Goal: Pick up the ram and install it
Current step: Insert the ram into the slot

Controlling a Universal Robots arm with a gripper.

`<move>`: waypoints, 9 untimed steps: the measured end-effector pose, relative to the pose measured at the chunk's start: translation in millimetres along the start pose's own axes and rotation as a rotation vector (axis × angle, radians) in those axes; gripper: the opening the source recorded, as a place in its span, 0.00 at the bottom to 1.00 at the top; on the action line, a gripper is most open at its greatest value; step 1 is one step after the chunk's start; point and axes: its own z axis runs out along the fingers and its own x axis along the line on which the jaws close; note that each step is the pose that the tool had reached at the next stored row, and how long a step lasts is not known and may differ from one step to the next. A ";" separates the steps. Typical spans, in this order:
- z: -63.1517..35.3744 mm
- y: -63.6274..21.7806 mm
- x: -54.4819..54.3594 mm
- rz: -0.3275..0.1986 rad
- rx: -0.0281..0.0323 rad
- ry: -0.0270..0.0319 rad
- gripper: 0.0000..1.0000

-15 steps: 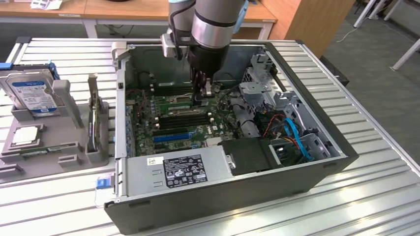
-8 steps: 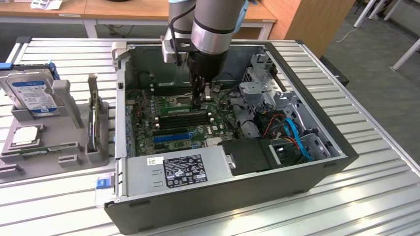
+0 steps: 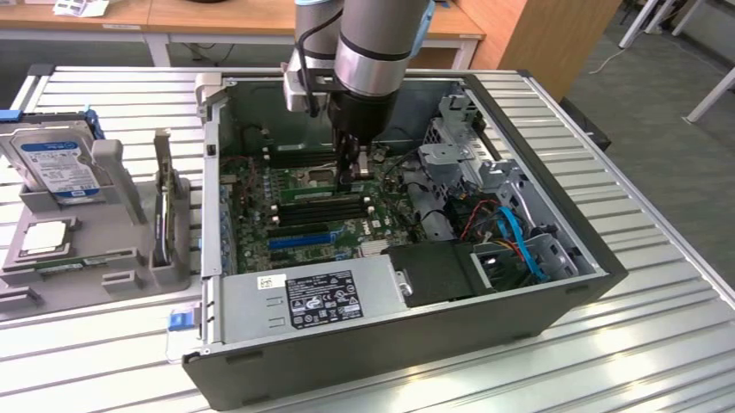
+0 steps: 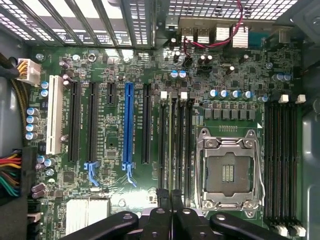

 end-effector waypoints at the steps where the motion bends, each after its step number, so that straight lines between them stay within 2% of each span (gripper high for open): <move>1: 0.0 0.0 0.7 0.000 0.0000 0.0000 0.11; 9: -0.1 0.1 3.4 0.000 -0.0001 0.0002 0.11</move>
